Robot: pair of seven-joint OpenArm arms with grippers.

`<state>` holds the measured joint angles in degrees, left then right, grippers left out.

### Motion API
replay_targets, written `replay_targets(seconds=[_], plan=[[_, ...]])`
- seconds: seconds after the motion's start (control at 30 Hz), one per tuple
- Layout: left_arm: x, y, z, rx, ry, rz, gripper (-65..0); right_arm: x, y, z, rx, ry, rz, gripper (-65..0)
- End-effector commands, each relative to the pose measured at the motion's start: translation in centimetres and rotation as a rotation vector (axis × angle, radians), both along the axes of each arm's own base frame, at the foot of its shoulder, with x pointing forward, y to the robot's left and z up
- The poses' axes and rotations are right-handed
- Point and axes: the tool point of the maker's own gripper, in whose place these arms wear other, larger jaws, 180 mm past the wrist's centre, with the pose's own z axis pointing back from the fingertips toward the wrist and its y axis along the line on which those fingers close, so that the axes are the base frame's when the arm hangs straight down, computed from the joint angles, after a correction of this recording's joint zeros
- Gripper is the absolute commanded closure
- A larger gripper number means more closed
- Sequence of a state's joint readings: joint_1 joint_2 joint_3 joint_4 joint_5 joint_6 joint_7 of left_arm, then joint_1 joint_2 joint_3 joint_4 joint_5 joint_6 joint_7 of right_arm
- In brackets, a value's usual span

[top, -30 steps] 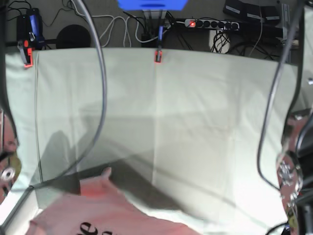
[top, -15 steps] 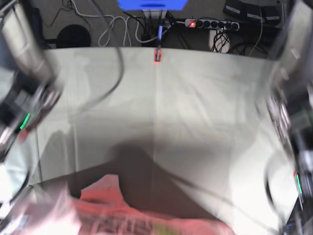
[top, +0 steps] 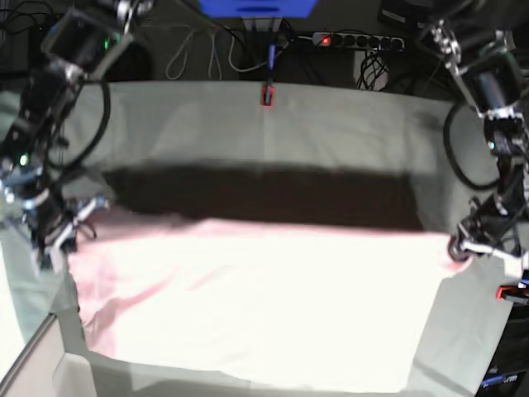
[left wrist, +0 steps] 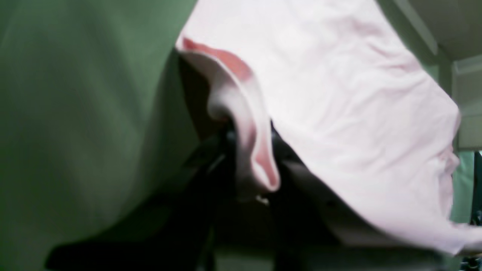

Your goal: Layout the t-shirt on the table in an organized manner, then fold the t-shirt properly

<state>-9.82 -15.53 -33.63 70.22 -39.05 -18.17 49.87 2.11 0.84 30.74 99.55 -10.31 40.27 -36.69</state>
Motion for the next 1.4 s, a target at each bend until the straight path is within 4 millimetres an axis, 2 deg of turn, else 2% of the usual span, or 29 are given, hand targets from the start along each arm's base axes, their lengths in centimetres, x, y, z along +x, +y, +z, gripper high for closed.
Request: replay_targets(seconds=[0.0, 0.13, 0.27, 0.33, 0.43, 0.57, 0.7, 0.87, 1.13, 1.27, 1.37], plan=[[0.1, 1.1, 1.6, 0.004, -0.056, 0.015, -0.1, -0.1, -0.5, 1.4, -0.009, -0.057, -0.003, 0.0], [-3.6, 2.8, 0.3, -0.029, -0.031, 0.071, -0.1, -3.7, -3.1, -0.2, 0.015, -0.034, -0.112, 0.0], [-5.7, 2.9, -0.6, -0.046, -0.009, 0.079, -0.1, -5.9, -6.3, -0.2, 0.014, -0.035, -0.218, 0.0], [-6.6, 2.9, -1.3, -0.054, 0.009, 0.081, -0.1, -7.5, -7.2, -0.8, 0.006, -0.009, -0.249, 0.0], [-7.8, 2.8, -2.2, -0.065, 0.034, 0.084, -0.1, -9.8, -7.6, -1.8, -0.011, 0.040, -0.259, 0.0], [-8.2, 2.7, -2.5, -0.068, 0.045, 0.084, -0.1, -12.2, -7.3, -3.2, -0.016, 0.104, -0.254, 0.0], [-9.2, 2.7, -2.7, -0.061, 0.058, 0.080, -0.1, -14.0, -6.9, -2.9, -0.042, 0.127, -0.252, 0.0], [-10.7, 3.2, -1.3, -0.066, 0.019, 0.098, -0.1, -14.8, -6.4, -1.7, -0.048, 0.106, -0.230, 0.0], [-13.5, 4.9, 0.8, -0.007, -0.006, 0.130, -0.1, -15.7, -6.4, -2.2, -0.052, 0.137, -0.231, 0.0], [-13.8, 5.0, 1.2, 0.008, -0.009, 0.128, -0.1, -15.4, -6.5, -2.1, -0.053, 0.129, -0.231, 0.0], [-13.4, 4.9, 1.2, 0.005, -0.014, 0.126, -0.1, -13.6, -5.8, -1.8, -0.039, 0.098, -0.208, 0.0]])
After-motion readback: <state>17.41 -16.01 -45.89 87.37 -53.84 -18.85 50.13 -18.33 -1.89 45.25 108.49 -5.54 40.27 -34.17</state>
